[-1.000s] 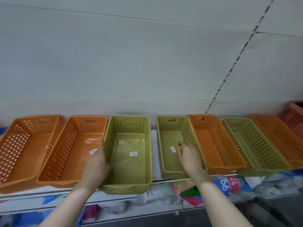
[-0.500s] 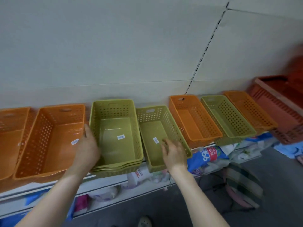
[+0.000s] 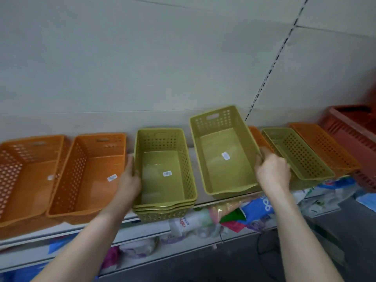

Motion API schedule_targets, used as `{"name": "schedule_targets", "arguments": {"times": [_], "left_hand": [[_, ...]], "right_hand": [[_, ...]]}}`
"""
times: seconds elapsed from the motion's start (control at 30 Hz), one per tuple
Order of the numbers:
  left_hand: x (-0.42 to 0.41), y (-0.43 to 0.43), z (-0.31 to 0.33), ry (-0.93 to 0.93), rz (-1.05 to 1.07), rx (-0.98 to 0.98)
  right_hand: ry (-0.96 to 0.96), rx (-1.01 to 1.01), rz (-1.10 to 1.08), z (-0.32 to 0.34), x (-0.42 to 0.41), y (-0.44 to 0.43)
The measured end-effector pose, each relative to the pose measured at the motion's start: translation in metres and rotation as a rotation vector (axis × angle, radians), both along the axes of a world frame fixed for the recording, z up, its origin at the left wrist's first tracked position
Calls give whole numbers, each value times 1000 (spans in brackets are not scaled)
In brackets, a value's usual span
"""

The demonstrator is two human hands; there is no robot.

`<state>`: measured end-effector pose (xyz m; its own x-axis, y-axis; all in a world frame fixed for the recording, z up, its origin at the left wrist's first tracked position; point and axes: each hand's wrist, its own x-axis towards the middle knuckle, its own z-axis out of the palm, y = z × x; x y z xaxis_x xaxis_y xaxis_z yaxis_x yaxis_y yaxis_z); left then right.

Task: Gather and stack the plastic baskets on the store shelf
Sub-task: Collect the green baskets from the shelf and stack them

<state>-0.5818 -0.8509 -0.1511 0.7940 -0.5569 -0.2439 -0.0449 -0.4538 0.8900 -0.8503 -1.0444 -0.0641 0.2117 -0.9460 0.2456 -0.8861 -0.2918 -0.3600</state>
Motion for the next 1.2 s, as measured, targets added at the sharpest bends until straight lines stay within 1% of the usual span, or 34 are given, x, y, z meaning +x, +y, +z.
{"name": "schedule_targets", "arguments": {"times": [0.07, 0.13, 0.2, 0.27, 0.33, 0.37, 0.5, 0.57, 0.6, 0.7, 0.77, 0.87, 1.0, 1.1, 1.2], "left_hand": [[-2, -2, 1, 91, 11, -76], [-5, -4, 3, 168, -3, -137], [-7, -6, 6, 294, -38, -204], [-8, -6, 12, 408, -85, -246], [-11, -4, 21, 474, -118, -281], [-11, -4, 23, 505, -119, -293], [-10, 0, 29, 581, -142, -318], [-10, 0, 31, 563, -177, -295], [-10, -1, 31, 539, -211, -273], [-9, -7, 29, 478, -250, -242], [-8, -11, 24, 420, -229, -232], [-4, -14, 13, 369, -221, -213], [-3, -21, 12, 292, -194, -194], [-16, -24, 32, 214, -212, -288], [-23, -43, 57, 160, -282, -372]], "right_hand": [[-137, -48, -38, 35, 3, -1], [-283, -33, -16, 57, 12, -10], [-376, 63, 31, 61, 27, -13], [-439, 200, 119, 51, 46, -4], [-412, 337, 238, 32, 63, 9], [-351, 382, 290, 19, 70, 15], [7, 419, 338, -20, 85, 28], [91, 460, 338, -30, 87, 29], [94, 502, 336, -33, 88, 28], [-34, 701, 336, -38, 89, 24], [-55, 754, 342, -40, 91, 24], [-60, 744, 335, -44, 94, 27], [-88, 680, 321, -38, 90, 29], [-138, 680, 301, -26, 73, 23], [-228, 674, 241, -6, 48, 3]]}}
